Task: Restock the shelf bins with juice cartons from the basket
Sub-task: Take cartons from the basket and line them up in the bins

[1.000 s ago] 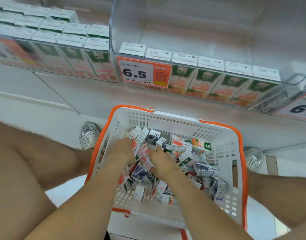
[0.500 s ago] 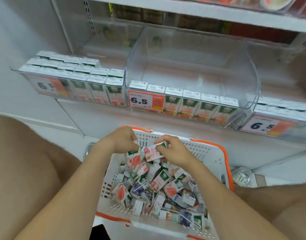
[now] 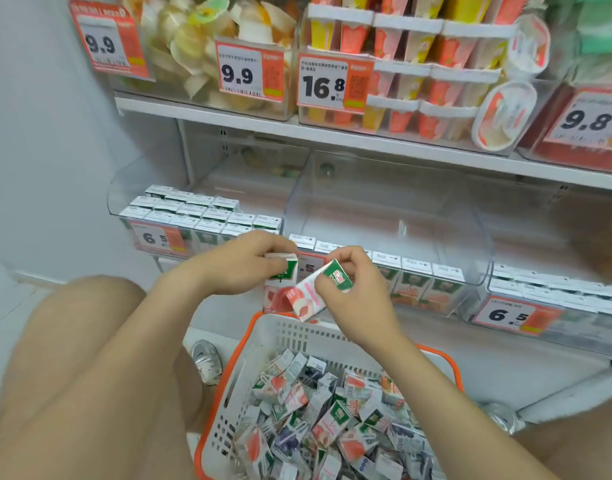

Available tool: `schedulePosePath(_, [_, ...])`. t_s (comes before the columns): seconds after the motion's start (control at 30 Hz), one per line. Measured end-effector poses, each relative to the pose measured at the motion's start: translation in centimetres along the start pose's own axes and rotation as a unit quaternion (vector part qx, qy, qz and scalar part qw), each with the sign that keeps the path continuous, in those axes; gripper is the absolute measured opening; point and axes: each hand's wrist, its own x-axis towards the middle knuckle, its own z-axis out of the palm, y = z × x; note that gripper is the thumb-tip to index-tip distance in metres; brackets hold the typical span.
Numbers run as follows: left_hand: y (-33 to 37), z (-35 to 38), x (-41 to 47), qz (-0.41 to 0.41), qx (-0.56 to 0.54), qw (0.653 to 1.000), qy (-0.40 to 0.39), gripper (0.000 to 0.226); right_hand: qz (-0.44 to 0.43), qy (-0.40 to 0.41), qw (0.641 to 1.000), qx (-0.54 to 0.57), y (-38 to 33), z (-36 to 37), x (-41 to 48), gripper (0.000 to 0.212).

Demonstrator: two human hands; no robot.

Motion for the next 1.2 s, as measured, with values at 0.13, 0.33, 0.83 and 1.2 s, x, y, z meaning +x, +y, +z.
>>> schedulePosePath(0.13, [-0.8,-5.0,-0.3,0.018,-0.010,0.992,0.126,0.031,-0.074,0.026,0.996,-0.030,-3.8,1.5,1.4,0.019])
schedulePosePath(0.33, [-5.5,-9.4,2.0,-0.034,-0.005,0.967,0.251,0.034,-0.159,0.024,0.975,-0.156,-6.7,5.1,8.0,0.038])
schedulePosePath(0.83, [-10.4,-11.2,6.0,-0.067,0.039,0.967,0.244,0.038,-0.062,-0.285,0.801,-0.522,-6.7,14.0,22.5,0.022])
schedulePosePath(1.2, [-8.3,-11.1,4.5,-0.084,-0.175,0.934,0.298,0.024,-0.141,-0.220,0.945,-0.197,-8.9,11.4,18.9,0.067])
